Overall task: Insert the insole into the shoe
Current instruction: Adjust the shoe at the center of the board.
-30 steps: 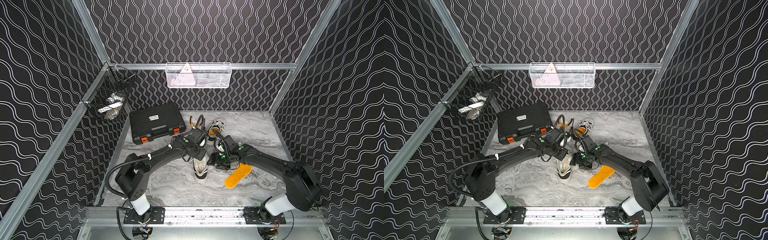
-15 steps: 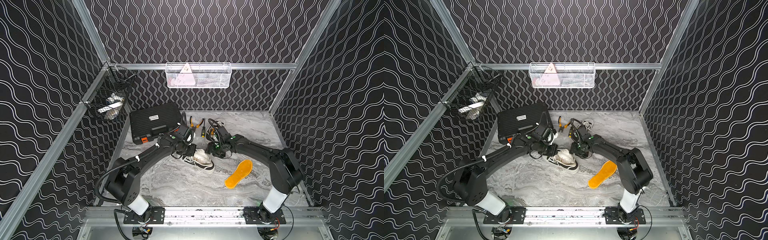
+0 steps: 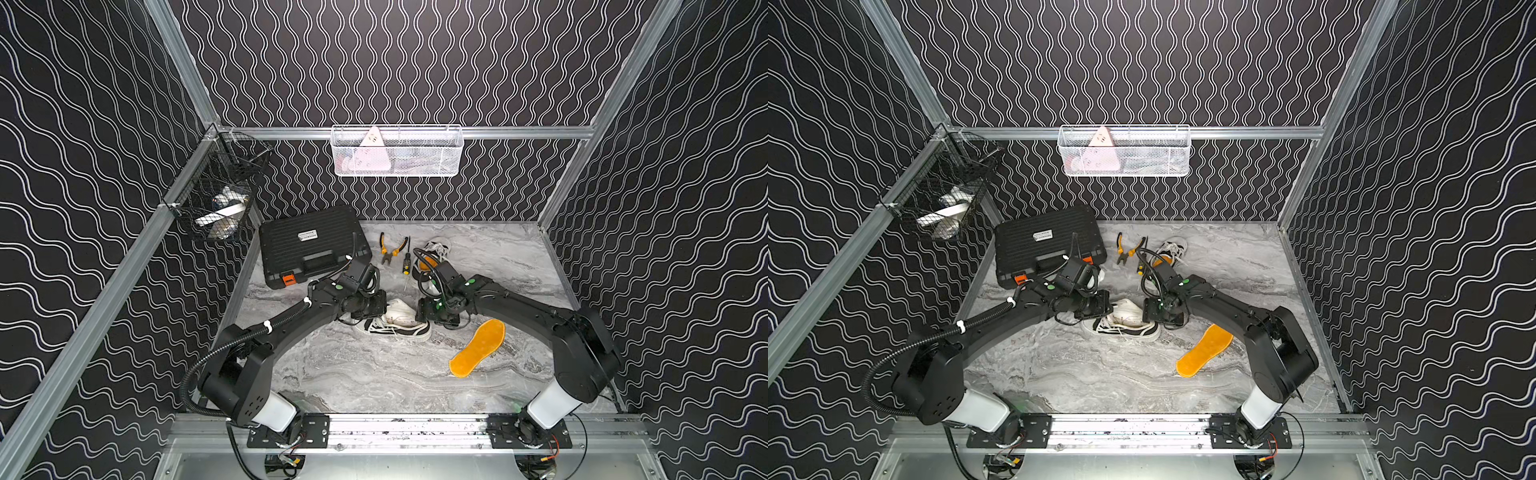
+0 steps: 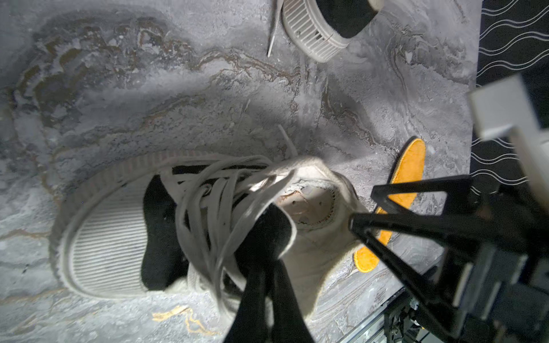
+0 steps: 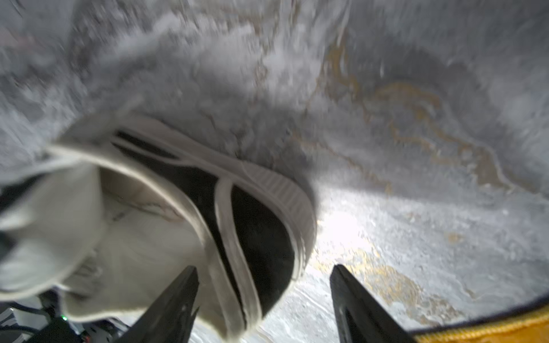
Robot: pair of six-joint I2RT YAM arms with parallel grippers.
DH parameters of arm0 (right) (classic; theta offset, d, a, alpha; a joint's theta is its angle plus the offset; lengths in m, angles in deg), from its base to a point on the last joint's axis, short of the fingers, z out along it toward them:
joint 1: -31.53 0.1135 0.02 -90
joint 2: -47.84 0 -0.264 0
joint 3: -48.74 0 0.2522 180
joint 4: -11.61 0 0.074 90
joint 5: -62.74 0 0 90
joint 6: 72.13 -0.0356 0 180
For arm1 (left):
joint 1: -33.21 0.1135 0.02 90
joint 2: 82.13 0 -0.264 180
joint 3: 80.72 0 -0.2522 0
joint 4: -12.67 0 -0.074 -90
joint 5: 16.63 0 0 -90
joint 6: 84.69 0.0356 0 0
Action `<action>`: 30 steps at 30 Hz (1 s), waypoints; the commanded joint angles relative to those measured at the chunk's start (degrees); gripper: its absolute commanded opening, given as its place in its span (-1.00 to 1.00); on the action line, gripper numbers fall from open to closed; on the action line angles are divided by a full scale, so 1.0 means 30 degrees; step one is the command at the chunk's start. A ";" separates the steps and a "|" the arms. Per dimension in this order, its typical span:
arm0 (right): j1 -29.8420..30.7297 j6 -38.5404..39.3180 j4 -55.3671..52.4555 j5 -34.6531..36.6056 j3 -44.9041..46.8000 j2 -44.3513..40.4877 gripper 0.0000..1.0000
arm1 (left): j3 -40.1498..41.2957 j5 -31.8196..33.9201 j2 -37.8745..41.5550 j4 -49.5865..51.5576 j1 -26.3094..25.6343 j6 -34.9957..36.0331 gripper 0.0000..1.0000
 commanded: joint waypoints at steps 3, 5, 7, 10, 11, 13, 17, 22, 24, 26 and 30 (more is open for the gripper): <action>-0.0040 0.0367 -0.0876 0.1763 -0.0003 0.0696 0.29 | -0.0628 0.0013 -0.0135 -0.0150 0.0113 0.0196 -0.88; -0.0124 0.0272 -0.1148 0.2417 -0.0979 0.0930 0.06 | -0.0699 0.0173 -0.0010 0.0108 0.0267 0.0428 -0.87; -0.0256 0.0246 -0.1535 0.2792 -0.1704 0.1050 -0.19 | -0.0563 0.0310 0.0223 0.0347 0.0575 0.0503 -0.87; -0.0329 0.0341 -0.1537 0.2823 -0.2241 0.1080 -0.40 | -0.0221 0.0053 0.0334 0.0401 0.1021 0.0619 -0.87; -0.0355 0.0410 -0.1327 0.2646 -0.2203 0.1109 -0.44 | -0.0103 -0.0046 0.0291 0.0379 0.1060 0.0719 -0.86; -0.0361 0.0496 -0.0773 0.2161 -0.1999 0.1418 -0.51 | 0.0211 -0.0365 0.0091 0.0186 0.1087 0.0941 -0.84; -0.0348 0.0101 0.0340 0.0902 -0.1328 0.1893 -0.55 | 0.0950 -0.0462 -0.0017 -0.0537 0.1432 0.0677 -0.80; -0.0363 -0.0274 0.0427 0.0471 -0.1324 0.1856 -0.45 | 0.1112 0.0021 -0.0200 -0.0615 0.1807 0.0737 -0.56; -0.0352 -0.0032 0.0084 0.0232 -0.1755 0.1743 -0.37 | 0.0861 0.0075 -0.0534 -0.0361 0.1815 0.1072 -0.43; -0.0363 0.0061 -0.0373 0.0094 -0.2290 0.1537 -0.30 | 0.0620 0.0572 -0.0690 0.0065 0.1796 0.1315 -0.32; -0.0856 0.0295 -0.1357 -0.0511 -0.2959 0.1061 -0.24 | 0.0281 0.2044 -0.0233 0.0846 0.1816 0.1612 -0.15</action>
